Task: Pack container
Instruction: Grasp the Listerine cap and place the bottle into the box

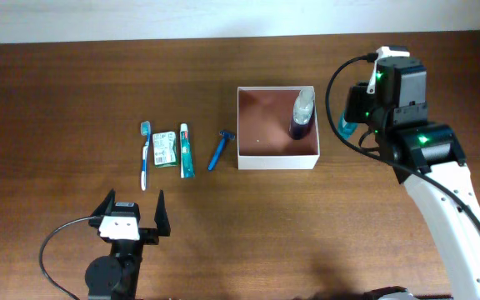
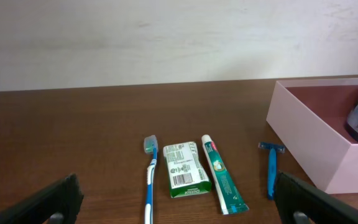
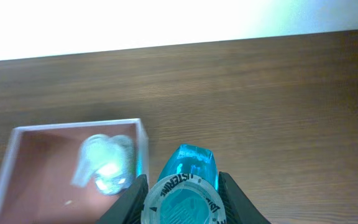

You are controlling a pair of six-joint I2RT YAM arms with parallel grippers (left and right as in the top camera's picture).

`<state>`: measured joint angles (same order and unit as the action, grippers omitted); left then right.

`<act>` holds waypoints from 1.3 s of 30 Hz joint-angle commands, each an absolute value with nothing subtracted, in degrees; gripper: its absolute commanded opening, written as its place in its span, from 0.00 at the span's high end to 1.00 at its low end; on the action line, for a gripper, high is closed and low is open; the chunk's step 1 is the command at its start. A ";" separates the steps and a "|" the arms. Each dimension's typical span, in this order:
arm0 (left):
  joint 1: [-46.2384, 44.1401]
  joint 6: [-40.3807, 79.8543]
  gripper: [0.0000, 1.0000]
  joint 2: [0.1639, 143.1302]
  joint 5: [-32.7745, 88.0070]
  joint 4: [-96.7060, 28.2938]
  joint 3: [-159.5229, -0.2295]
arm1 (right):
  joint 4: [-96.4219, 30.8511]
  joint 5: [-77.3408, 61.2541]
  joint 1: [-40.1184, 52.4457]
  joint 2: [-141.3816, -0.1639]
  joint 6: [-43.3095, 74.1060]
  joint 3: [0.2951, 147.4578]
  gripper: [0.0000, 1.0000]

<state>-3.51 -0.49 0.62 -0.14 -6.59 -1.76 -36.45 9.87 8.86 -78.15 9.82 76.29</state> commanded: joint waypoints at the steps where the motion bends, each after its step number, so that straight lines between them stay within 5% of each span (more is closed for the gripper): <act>1: -3.46 -1.58 0.00 0.34 0.67 -6.50 -1.43 | -36.27 4.67 10.83 -76.23 9.30 77.49 0.71; 9: -3.46 -1.58 0.01 0.34 0.67 -6.50 -1.43 | -36.45 6.13 18.50 -78.50 7.29 77.47 0.70; 26: -3.46 -1.58 0.01 0.34 0.67 -6.50 -1.43 | -36.03 6.22 18.74 -89.91 6.00 77.45 0.70; 28: -3.46 -1.58 0.01 0.34 0.67 -6.50 -1.43 | -36.12 6.22 18.74 -89.91 6.00 77.45 0.54; 31: -3.46 -1.58 0.01 0.34 0.67 -6.50 -1.43 | -36.45 6.22 18.74 -89.89 6.00 77.45 0.43; 39: -3.46 -1.58 0.01 0.34 0.67 -6.50 -1.43 | -36.45 6.24 18.74 -89.82 6.00 77.49 0.39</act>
